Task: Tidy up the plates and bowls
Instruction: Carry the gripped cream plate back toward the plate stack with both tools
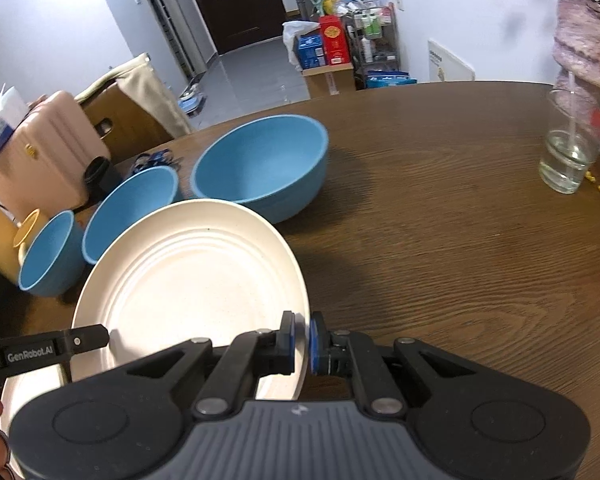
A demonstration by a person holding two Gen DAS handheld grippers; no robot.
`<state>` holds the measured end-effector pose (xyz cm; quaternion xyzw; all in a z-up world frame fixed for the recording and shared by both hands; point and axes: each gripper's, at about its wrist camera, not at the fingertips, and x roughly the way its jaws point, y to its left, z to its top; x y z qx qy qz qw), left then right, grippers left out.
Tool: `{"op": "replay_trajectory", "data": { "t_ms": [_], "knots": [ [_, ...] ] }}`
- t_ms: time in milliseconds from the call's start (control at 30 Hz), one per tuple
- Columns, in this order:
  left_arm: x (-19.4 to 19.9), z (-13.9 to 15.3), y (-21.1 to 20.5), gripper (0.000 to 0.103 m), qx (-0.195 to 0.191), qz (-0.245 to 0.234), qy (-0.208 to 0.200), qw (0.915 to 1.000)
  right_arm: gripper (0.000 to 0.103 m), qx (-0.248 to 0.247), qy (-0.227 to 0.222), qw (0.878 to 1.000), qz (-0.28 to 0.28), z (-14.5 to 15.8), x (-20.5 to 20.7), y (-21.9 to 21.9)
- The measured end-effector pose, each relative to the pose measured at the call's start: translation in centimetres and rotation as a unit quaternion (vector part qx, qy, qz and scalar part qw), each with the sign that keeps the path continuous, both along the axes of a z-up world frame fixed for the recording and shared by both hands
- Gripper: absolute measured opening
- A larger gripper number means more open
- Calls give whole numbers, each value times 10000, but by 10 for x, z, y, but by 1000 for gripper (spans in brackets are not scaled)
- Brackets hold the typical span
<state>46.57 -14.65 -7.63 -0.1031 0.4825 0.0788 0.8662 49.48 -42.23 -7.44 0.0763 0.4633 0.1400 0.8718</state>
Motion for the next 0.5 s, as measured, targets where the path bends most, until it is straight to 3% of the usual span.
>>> {"op": "replay_trajectory", "data": {
  "t_ms": [500],
  "knots": [
    [-37,6,56,19,-1,351,18,9994,7,-25,-3,9993,372,9,-20,57]
  ]
}}
